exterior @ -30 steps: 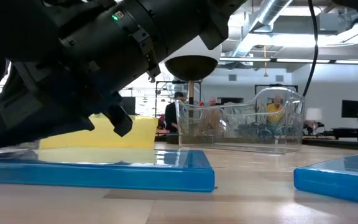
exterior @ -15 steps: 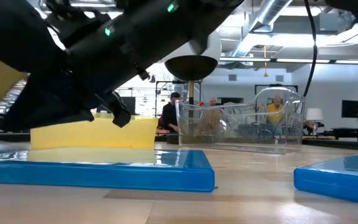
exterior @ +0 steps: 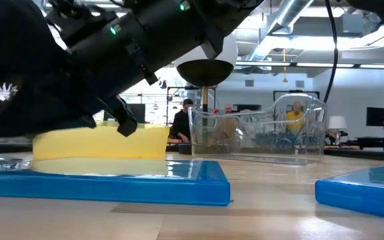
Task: Pick & place jewel cases by type
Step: Put the right black CD case into the yellow bin
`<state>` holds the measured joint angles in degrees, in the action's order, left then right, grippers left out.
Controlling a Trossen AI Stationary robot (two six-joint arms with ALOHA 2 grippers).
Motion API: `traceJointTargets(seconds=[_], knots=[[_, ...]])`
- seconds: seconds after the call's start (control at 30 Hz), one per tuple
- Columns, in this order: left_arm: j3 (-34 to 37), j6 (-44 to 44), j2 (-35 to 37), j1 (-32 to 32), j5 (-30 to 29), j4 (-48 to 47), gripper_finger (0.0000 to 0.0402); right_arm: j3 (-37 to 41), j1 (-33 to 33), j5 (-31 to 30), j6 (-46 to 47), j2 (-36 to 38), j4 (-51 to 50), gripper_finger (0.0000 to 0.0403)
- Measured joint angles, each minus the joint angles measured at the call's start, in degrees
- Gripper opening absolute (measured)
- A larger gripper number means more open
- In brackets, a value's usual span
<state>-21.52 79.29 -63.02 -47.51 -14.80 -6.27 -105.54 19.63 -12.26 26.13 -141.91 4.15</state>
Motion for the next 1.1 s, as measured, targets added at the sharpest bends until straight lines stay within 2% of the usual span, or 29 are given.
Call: traceJointTargets(seconds=[0.57, 0.9, 1.1], knots=[[0.00, -0.50, 0.00, 0.00, -2.11, -0.49, 0.0174, 0.02, 0.05, 0.98, -2.55, 0.00, 1.91, 0.0003], [0.00, -0.54, 0.01, -0.02, -2.11, -0.49, 0.0174, 0.02, 0.10, 1.72, -4.21, 0.00, 1.87, 0.0066], [0.02, -0.56, 0.01, -0.02, -2.09, -0.49, 0.0174, -0.08, 0.16, 1.57, -6.65, 0.00, 1.67, 0.0075]])
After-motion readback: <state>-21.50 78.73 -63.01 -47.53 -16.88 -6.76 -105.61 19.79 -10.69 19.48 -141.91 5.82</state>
